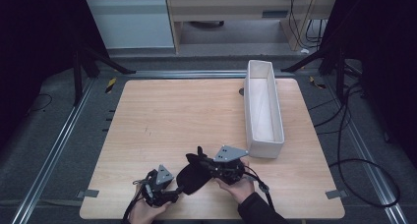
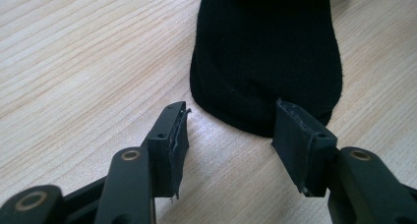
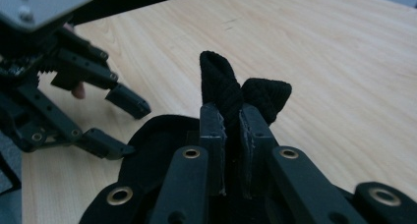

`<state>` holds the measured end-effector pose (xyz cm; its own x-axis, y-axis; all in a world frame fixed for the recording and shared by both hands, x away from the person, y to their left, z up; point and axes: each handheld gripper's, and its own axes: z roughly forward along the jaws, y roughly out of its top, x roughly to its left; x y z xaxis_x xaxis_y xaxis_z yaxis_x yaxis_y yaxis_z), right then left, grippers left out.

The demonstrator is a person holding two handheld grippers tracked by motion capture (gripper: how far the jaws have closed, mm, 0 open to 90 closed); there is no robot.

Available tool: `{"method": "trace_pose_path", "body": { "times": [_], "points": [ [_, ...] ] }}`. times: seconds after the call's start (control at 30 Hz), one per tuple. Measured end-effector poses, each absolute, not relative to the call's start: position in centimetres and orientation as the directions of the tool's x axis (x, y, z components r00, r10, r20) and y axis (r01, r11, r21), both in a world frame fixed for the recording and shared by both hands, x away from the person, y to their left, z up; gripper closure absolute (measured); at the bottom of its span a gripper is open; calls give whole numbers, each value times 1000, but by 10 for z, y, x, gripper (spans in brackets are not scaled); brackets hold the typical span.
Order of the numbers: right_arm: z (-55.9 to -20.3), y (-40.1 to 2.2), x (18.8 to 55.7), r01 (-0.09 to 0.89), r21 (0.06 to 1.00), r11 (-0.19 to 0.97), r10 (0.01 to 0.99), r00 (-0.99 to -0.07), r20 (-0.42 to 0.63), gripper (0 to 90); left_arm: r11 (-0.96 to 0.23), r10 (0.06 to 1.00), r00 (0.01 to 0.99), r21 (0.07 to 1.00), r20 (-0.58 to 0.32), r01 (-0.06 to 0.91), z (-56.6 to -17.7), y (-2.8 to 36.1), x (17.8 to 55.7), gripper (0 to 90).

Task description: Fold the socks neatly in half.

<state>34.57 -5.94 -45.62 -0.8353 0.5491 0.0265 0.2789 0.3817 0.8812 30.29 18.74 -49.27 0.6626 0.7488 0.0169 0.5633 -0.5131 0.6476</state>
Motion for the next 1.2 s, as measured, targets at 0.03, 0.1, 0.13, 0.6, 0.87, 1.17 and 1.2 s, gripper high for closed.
{"method": "trace_pose_path", "body": {
  "times": [0.03,0.1,0.13,0.6,0.87,1.17,1.2],
  "points": [
    [-459,-56,344,276,878,391,542,-840,23,827,-513,748,663,648,17,563,-493,187,303,458],
    [-462,-51,342,269,873,407,530,-848,14,827,-513,748,664,649,16,562,-493,188,303,459],
    [-464,-48,341,264,870,416,524,-851,7,826,-513,747,664,649,15,562,-493,188,303,458],
    [-492,-25,325,290,822,490,456,-889,42,771,-510,750,661,646,11,568,-493,191,302,458],
    [-481,-37,314,315,842,437,444,-890,102,695,-493,760,650,650,-2,578,-491,199,297,452],
    [-479,-33,322,326,845,424,485,-870,93,650,-471,768,641,672,-7,572,-482,210,292,469],
    [-482,-29,324,327,841,432,481,-872,92,634,-467,768,640,675,-10,571,-481,210,292,484]
  ]
}}
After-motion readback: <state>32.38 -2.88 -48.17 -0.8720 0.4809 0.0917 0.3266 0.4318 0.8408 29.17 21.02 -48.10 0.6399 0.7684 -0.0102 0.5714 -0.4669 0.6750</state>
